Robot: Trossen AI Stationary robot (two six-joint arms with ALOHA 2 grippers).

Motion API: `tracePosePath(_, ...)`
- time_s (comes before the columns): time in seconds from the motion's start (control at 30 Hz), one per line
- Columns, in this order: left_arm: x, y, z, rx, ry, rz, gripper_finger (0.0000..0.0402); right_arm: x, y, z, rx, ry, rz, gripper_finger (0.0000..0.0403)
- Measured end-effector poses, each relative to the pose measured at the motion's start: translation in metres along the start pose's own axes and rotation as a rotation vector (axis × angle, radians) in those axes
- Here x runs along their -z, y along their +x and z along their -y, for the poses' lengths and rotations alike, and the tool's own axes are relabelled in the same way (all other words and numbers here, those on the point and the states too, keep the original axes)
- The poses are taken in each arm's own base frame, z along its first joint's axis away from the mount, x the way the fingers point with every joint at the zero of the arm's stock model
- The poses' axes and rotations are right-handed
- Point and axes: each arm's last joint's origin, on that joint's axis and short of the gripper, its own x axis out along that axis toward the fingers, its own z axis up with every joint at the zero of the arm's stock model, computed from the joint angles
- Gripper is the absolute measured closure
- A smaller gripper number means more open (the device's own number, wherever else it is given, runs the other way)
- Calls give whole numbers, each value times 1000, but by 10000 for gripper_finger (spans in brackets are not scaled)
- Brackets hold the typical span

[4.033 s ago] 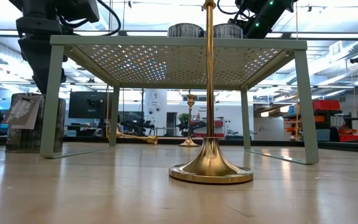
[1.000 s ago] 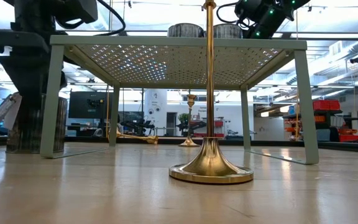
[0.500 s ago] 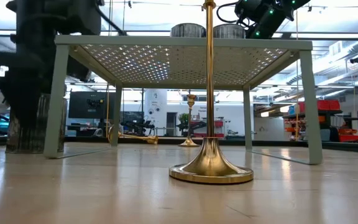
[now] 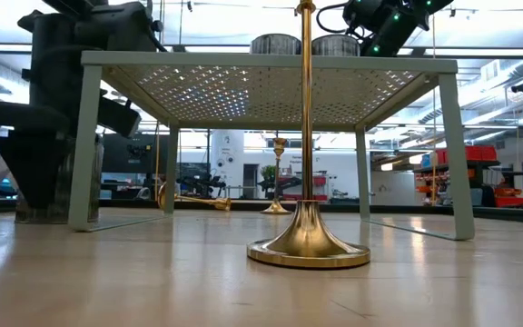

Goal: Pick & Place candle stick holders
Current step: Put the orange scented candle on the shelf

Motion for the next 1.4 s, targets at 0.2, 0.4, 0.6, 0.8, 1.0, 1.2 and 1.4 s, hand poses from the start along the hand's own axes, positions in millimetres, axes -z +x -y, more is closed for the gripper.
tracePosePath(0.2, -2, 0, 1, 3, -24, 26, 3, 0, 0, 0, 0, 1, 4, 3)
tracePosePath(0.4, -5, 0, 2, 16, -20, 57, 4, -1, 0, 0, 0, -2, 5, 3)
tracePosePath(0.6, -5, 0, 2, 21, -14, 51, 30, 0, 0, 0, 0, -2, 5, 3)
tracePosePath(0.8, -5, 0, 3, 27, -22, 47, 39, 0, 0, 0, 0, -2, 5, 3)
tracePosePath(1.0, -1, 0, 1, 10, -18, 5, 39, 0, 0, 0, 0, -3, 5, 3)
tracePosePath(1.2, 9, -1, -5, -46, -35, -96, 39, 0, 0, 0, 0, -3, 5, 3)
tracePosePath(1.4, 14, -3, -9, -105, -52, -136, 39, -1, 0, 0, 1, -2, 8, 3)
